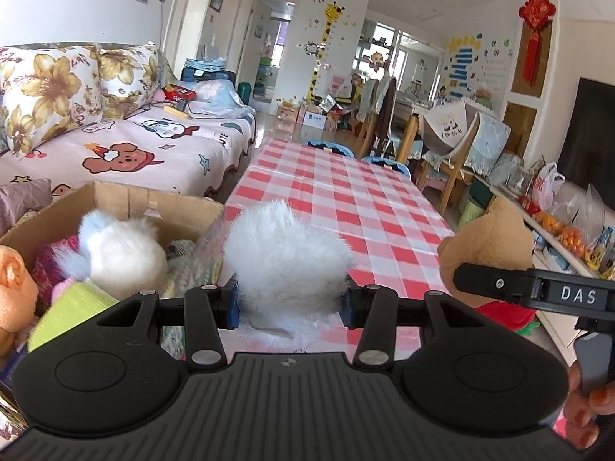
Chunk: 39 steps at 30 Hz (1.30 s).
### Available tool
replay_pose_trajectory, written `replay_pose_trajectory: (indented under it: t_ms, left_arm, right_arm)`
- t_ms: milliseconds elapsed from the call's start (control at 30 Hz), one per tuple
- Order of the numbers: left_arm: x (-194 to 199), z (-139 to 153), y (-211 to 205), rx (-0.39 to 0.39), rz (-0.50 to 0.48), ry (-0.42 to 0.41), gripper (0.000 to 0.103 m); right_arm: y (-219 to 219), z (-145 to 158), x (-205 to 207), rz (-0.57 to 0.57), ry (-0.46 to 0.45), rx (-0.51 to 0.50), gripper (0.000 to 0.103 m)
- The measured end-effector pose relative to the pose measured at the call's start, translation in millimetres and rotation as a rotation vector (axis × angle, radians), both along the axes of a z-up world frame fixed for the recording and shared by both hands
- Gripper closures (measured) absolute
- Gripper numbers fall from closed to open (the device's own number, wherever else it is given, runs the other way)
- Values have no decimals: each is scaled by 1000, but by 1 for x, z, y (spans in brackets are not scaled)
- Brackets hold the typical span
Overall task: Organize soft objects
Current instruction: 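Carry the teddy bear and white pompom over the cardboard box with both tools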
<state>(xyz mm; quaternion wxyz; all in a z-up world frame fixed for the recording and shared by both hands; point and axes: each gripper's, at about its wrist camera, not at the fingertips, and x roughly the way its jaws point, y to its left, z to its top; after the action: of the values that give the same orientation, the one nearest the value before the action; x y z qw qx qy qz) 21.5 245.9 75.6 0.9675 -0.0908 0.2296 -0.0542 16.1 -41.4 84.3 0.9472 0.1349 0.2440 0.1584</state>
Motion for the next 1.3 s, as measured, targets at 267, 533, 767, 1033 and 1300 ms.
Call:
replay_pose_trajectory:
  t_ms: [267, 533, 767, 1033, 1300]
  left_arm:
    - [1, 10, 23, -52, 39, -27, 46]
    - [0, 18, 39, -83, 96, -59, 46]
    - [-8, 23, 48, -99, 149, -86, 46]
    - [-11, 20, 60, -119, 209, -72, 46]
    - [-13, 2, 70, -88, 233, 1, 46]
  right_arm:
    - [23, 10, 9, 49, -22, 8, 19]
    - [46, 25, 19, 94, -65, 32, 19]
    - [76, 36, 33, 159, -96, 45, 19]
    - [116, 37, 49, 231, -94, 57, 19]
    - [153, 27, 69, 289, -65, 53, 19]
